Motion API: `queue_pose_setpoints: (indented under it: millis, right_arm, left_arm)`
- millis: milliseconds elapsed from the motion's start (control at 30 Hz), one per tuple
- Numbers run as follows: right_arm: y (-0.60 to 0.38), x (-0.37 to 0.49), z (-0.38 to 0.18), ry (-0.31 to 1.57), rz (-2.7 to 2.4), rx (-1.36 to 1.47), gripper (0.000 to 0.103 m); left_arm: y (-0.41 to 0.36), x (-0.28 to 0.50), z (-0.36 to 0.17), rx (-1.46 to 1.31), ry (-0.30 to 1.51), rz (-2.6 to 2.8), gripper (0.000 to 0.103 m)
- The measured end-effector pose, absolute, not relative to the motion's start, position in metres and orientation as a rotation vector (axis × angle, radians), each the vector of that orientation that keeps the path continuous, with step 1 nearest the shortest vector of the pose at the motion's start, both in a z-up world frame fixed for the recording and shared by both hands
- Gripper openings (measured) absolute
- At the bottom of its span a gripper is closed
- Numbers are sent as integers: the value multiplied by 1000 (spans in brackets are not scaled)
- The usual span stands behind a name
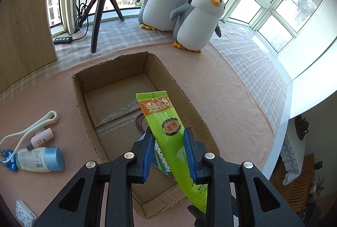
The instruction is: Organize objects
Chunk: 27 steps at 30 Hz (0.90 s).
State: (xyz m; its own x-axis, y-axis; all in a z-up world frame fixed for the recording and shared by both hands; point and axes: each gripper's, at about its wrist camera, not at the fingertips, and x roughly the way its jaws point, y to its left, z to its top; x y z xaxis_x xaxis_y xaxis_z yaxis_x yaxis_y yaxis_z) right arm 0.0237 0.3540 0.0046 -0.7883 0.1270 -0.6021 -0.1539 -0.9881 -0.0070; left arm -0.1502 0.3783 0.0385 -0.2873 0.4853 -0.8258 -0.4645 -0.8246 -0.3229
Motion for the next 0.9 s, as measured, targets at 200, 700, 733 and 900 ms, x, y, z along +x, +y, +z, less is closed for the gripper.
queue_pose_setpoints:
  millis: [200,700,733,900]
  right_arm:
    - [361,10,1,14,2781,-947,26]
    - [355,20,-4,26,2754,-1034,37]
    - [352,19,-4,21,2764,-1038,39]
    - [327,12,-1,-33,2830,-1056,45]
  left_arm:
    - [383,-156,25,-1408,14,2152,94]
    - [277,-142,34,-1445,-45,2331,102]
    - [267,-139,35,-1447,-53,2345,102]
    - [208,-123,41,-1461,-137,2432,102]
